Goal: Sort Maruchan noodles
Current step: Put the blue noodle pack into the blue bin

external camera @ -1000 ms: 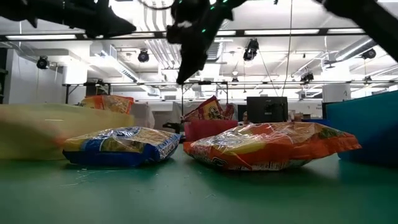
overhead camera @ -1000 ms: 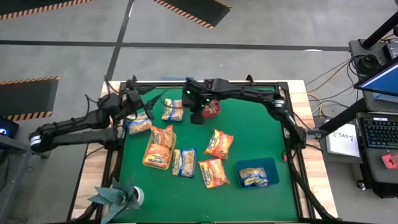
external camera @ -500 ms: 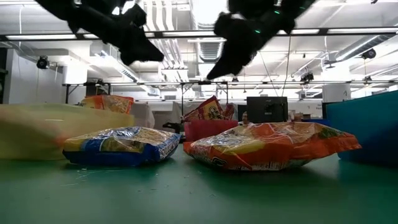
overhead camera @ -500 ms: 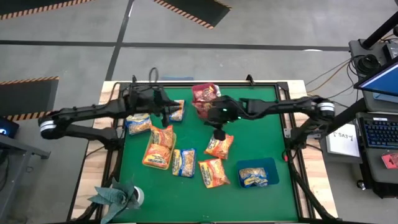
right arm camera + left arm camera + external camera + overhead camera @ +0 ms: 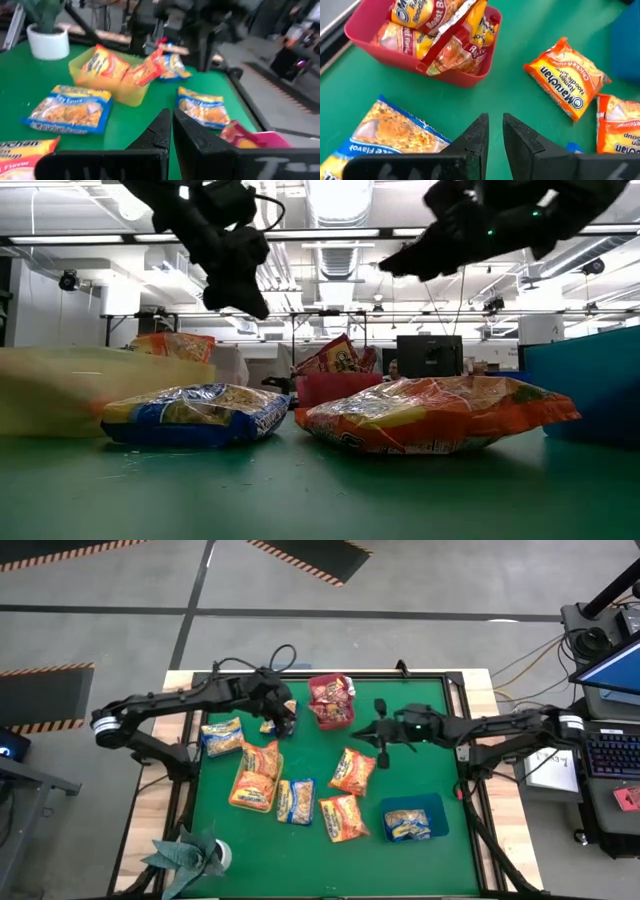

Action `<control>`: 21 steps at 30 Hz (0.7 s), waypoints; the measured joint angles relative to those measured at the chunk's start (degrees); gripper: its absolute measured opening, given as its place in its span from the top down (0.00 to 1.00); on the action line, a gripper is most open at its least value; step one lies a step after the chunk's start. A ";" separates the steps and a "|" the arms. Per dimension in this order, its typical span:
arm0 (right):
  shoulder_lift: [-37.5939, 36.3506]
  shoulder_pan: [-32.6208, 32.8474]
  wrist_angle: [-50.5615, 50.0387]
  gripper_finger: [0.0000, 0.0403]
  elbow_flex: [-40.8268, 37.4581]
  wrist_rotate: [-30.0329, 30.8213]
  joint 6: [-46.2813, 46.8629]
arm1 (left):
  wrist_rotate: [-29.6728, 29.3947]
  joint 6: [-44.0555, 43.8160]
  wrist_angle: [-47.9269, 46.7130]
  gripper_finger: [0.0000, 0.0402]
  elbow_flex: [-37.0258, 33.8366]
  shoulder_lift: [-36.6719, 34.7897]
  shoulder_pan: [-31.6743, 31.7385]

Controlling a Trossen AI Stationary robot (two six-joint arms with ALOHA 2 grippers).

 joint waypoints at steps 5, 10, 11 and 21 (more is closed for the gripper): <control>-7.85 -0.81 0.30 0.98 -3.81 0.17 0.34 | 0.34 -3.84 -5.49 0.90 2.63 2.31 1.22; -15.52 -0.80 0.19 0.98 -7.39 0.13 1.21 | 9.81 -11.02 -8.18 0.90 3.78 3.60 4.81; -16.75 -0.79 0.21 0.98 -7.92 0.18 1.37 | 12.42 -12.56 -8.62 0.90 3.75 3.90 5.78; -20.92 -0.78 0.07 0.98 -9.98 0.11 -0.09 | 14.23 -19.04 -11.78 0.74 3.75 6.97 16.78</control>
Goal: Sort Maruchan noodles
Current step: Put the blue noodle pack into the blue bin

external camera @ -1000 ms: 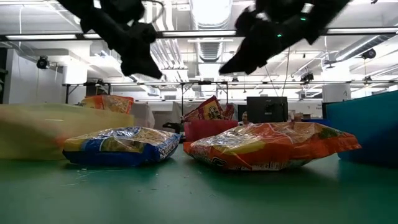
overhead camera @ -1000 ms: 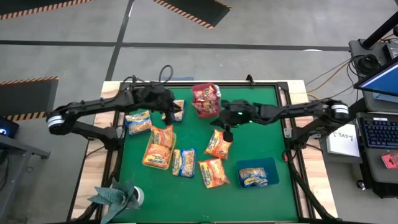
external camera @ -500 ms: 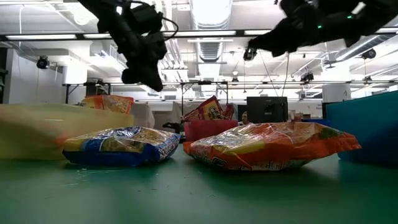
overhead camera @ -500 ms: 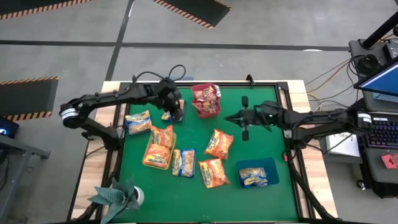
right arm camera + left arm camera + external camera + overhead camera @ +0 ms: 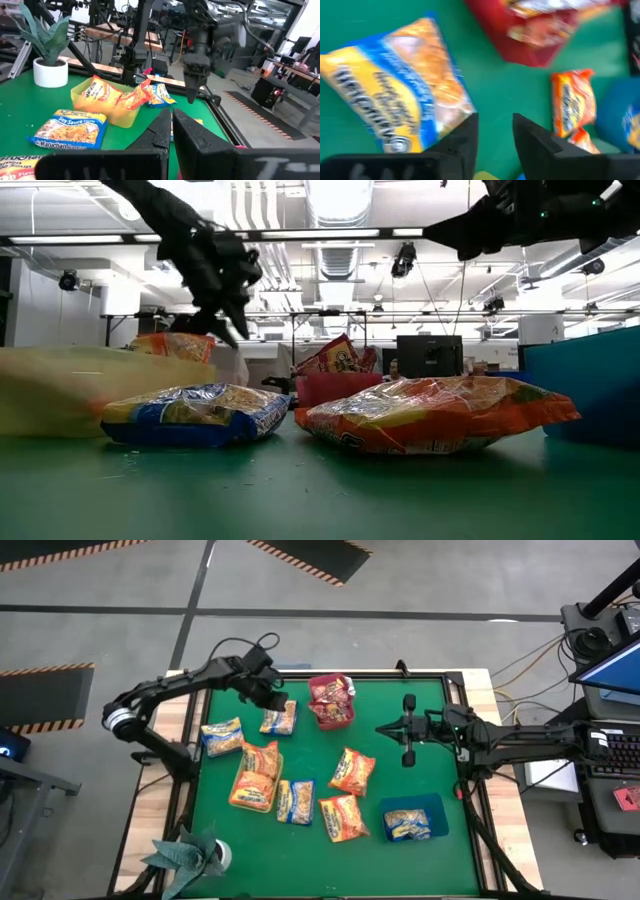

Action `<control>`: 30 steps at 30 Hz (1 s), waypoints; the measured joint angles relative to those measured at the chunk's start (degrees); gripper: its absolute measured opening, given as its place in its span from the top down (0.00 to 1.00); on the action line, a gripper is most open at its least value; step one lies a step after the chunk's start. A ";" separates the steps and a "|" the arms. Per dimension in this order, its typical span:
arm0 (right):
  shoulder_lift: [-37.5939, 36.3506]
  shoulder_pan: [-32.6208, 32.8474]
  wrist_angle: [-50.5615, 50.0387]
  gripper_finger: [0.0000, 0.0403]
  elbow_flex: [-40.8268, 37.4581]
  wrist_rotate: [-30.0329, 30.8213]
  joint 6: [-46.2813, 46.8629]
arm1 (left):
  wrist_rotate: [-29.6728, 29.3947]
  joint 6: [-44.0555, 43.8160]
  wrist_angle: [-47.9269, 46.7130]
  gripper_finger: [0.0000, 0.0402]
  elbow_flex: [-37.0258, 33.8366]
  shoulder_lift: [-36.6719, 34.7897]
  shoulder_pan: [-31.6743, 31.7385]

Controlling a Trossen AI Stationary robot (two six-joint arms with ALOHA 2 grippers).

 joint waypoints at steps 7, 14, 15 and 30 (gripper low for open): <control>0.00 -0.02 -0.71 0.98 -0.42 0.00 -1.13 | -0.69 -0.01 -1.59 0.43 -0.02 5.94 4.98; 0.00 -0.42 -1.27 0.98 -2.01 0.03 -0.77 | -6.46 1.64 -2.02 0.21 -0.09 11.36 5.36; 0.00 -0.62 -1.28 0.98 -2.30 0.07 -0.54 | -6.62 2.04 -1.96 0.20 -0.09 11.91 5.35; 0.02 -1.95 -1.94 0.98 -3.55 0.53 4.58 | -10.29 3.32 1.14 0.29 -0.11 16.81 5.09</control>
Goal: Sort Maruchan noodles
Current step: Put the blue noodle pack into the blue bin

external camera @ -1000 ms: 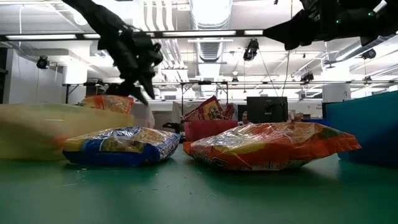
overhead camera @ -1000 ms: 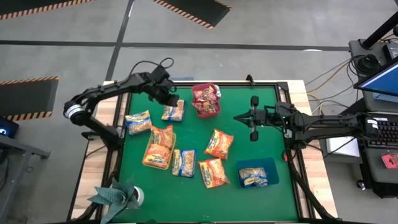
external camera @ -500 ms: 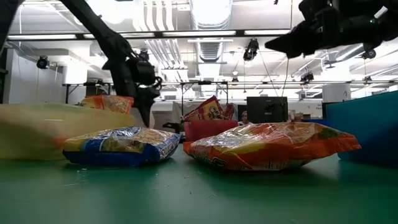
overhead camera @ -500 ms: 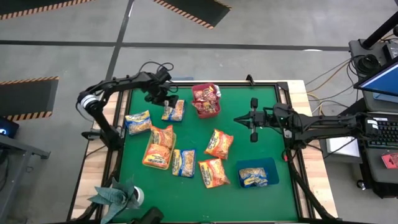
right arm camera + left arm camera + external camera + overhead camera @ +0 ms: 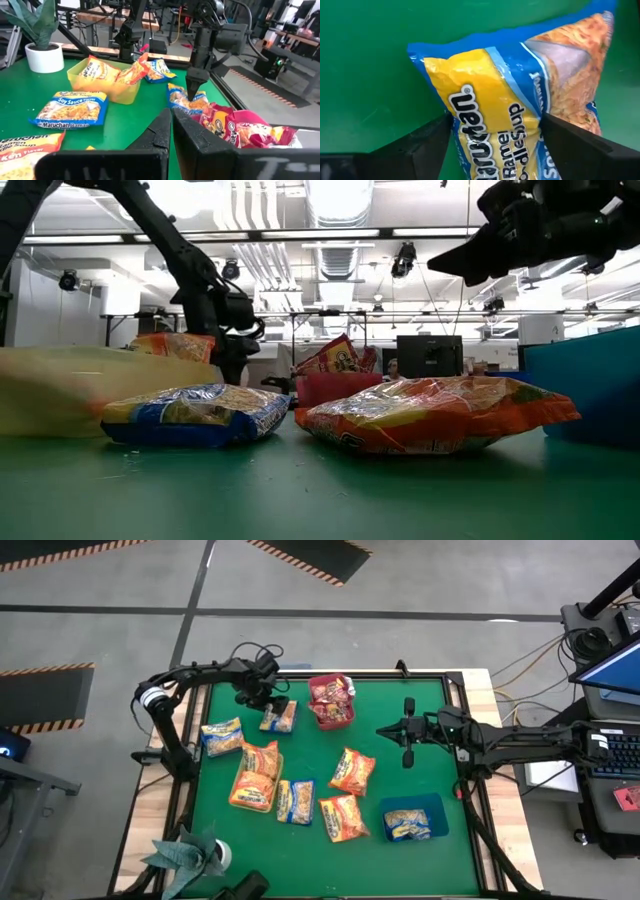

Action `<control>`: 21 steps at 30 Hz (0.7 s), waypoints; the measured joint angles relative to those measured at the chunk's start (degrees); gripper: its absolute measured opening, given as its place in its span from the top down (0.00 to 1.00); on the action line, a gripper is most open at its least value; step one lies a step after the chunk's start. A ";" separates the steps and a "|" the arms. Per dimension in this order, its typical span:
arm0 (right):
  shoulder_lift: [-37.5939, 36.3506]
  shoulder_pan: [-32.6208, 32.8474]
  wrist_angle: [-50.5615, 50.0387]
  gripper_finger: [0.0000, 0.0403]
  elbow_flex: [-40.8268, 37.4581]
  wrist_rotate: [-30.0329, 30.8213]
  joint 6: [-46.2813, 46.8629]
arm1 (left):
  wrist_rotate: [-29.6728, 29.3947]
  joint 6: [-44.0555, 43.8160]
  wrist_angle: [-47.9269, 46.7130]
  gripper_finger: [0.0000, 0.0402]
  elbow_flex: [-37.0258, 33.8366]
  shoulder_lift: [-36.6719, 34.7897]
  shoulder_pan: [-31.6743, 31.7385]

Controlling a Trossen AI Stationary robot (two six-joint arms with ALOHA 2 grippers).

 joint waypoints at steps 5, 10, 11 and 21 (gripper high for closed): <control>0.00 0.02 -1.48 0.98 0.00 0.00 0.34 | -1.87 -0.04 0.02 0.44 0.00 -0.13 -1.00; 0.00 0.02 -1.50 0.98 0.00 0.00 0.87 | -2.15 0.19 -0.02 0.66 0.01 -0.47 -1.95; 0.00 0.02 -1.49 0.98 0.00 0.00 0.92 | -2.15 0.59 -0.07 0.71 0.02 -0.55 -2.06; 0.00 0.07 -1.48 0.98 0.00 0.00 1.54 | -7.94 2.09 -0.48 0.98 0.00 -6.42 -2.65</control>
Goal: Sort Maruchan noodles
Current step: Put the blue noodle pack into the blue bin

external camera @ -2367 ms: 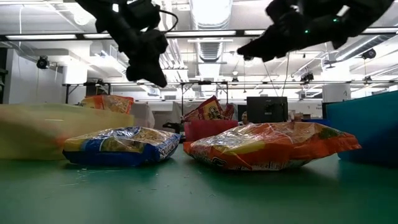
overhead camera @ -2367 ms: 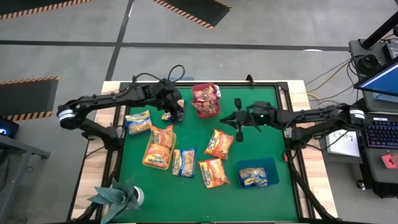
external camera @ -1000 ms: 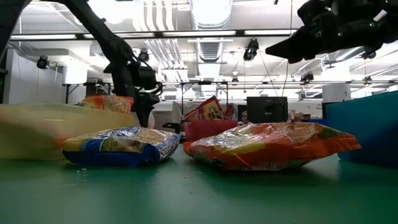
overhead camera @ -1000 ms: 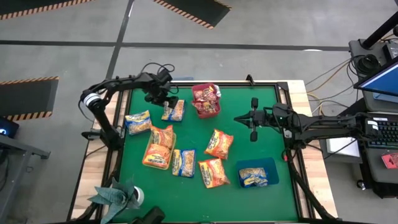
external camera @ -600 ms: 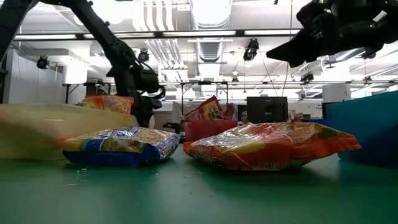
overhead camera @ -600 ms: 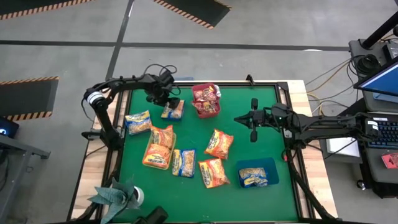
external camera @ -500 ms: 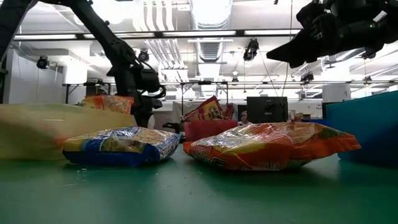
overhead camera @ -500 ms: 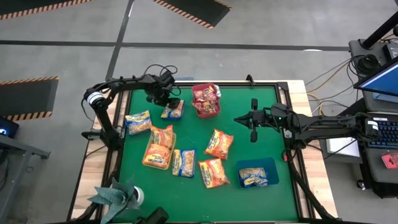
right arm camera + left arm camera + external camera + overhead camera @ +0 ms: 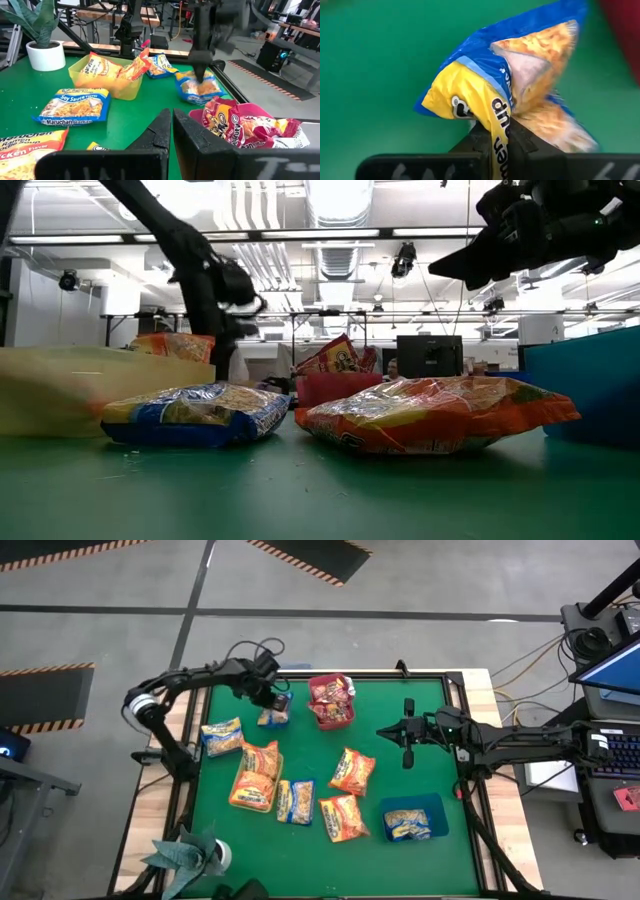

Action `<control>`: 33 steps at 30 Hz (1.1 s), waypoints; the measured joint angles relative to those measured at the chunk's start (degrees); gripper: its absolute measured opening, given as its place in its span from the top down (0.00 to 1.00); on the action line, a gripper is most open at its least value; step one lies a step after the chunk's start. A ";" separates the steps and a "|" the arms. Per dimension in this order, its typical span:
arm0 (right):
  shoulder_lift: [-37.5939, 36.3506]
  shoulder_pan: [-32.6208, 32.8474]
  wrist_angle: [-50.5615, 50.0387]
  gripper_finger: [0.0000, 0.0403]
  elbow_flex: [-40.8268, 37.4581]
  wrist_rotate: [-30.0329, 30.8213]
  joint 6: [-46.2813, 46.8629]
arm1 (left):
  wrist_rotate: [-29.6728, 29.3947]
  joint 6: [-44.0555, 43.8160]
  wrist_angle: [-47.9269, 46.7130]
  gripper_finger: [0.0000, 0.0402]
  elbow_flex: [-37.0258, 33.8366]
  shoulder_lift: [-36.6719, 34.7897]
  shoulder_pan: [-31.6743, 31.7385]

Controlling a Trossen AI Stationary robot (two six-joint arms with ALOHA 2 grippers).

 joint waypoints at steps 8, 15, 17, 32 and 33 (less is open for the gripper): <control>0.00 -0.02 0.11 0.98 0.00 0.00 0.17 | -4.33 7.46 2.18 0.99 0.00 -15.01 -1.87; 0.00 -0.02 0.72 0.98 0.00 0.00 1.47 | -8.47 16.61 10.25 0.99 0.00 -28.02 -11.23; 0.00 -0.02 0.93 0.98 0.00 0.00 1.81 | -8.60 19.35 14.02 0.99 0.00 -30.25 -15.48; 0.02 0.52 8.89 0.93 0.00 -2.64 11.29 | -20.27 31.35 39.91 0.99 -1.20 -21.52 -41.65; 0.02 0.90 9.14 0.91 0.00 -2.59 12.49 | -20.90 31.69 40.98 0.99 -1.20 -20.36 -42.30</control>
